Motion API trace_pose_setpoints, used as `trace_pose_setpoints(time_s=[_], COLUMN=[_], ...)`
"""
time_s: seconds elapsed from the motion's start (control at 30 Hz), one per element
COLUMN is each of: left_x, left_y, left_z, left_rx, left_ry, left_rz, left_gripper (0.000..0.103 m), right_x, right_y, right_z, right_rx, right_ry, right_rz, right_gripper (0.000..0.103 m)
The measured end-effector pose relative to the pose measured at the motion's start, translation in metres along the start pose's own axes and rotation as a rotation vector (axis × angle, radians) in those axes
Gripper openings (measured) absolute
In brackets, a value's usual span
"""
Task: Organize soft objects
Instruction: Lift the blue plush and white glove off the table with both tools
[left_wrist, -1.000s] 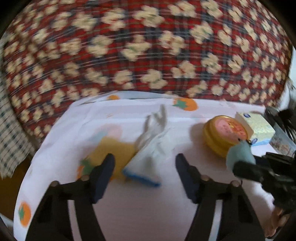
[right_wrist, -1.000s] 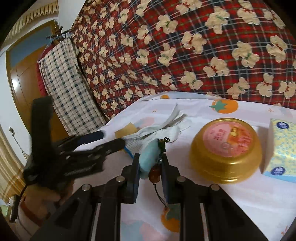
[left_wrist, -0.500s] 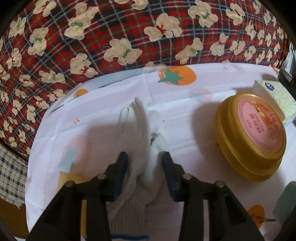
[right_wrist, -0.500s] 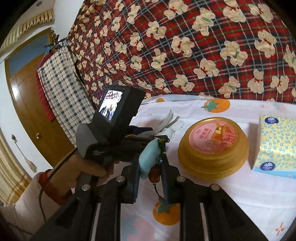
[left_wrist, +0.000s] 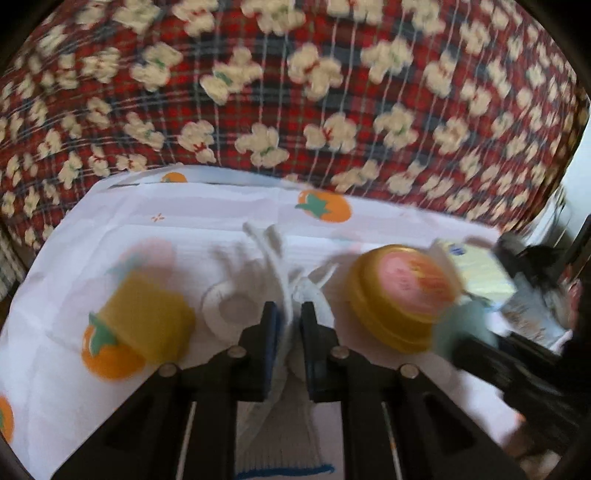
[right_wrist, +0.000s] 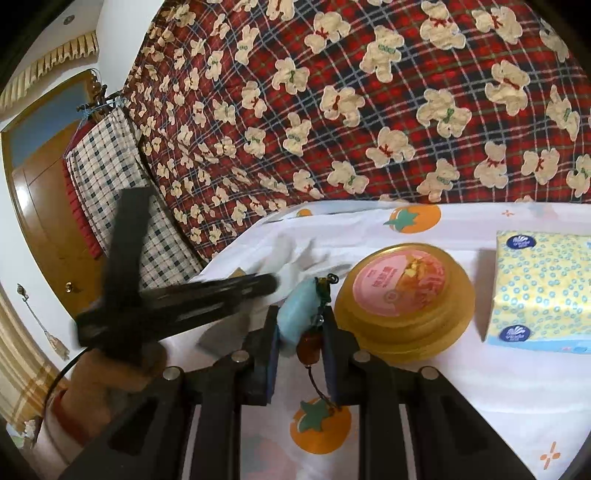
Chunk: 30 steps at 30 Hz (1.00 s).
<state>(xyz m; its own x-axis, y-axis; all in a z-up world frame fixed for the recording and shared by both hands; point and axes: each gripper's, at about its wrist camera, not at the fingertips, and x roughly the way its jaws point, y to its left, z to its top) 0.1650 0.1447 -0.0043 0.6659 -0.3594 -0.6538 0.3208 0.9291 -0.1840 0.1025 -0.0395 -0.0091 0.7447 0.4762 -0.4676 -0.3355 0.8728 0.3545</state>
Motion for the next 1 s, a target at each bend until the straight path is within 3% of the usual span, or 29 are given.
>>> trace_pose_setpoints(time_s=[0.23,0.43,0.57,0.6,0.73,0.83,0.97,1.0], left_x=[-0.059,-0.039,-0.020,-0.015,0.016,0.027,0.025,0.022], left_y=[-0.021,-0.022,-0.028,-0.028,-0.021,-0.019,-0.014,-0.010], left_z=[-0.043,-0.051,-0.046,-0.045,-0.044,-0.049,-0.055,-0.056], left_rx=[-0.018,0.022,0.070,0.076,0.040,0.035,0.009,-0.019], left_ry=[-0.070,0.000,0.024,0.029,0.117,0.125,0.098,0.089], left_rz=[0.011,0.055,0.101,0.102,0.104,0.125,0.109,0.086], left_gripper=[0.010,0.015,0.060,0.061,0.060,0.057,0.022,0.020], right_x=[-0.005,-0.011,-0.020,-0.020,-0.019,-0.018,-0.018,-0.017], right_y=[0.001,0.007,0.009,0.008,0.003,0.001,-0.001,-0.002], right_z=[-0.002,-0.009,-0.016,-0.016,-0.018,-0.017,-0.016,-0.016], right_rx=[-0.002,-0.031,-0.049,-0.049,-0.029,-0.023,-0.018,-0.012], right_ry=[-0.017,-0.017,-0.025,-0.024,-0.008,-0.005,-0.005,-0.004], right_rz=[0.006,-0.009,-0.015,-0.016,-0.018,-0.018,-0.019,-0.017], right_gripper=[0.022,0.022,0.022,0.023,0.023,0.023,0.023,0.023])
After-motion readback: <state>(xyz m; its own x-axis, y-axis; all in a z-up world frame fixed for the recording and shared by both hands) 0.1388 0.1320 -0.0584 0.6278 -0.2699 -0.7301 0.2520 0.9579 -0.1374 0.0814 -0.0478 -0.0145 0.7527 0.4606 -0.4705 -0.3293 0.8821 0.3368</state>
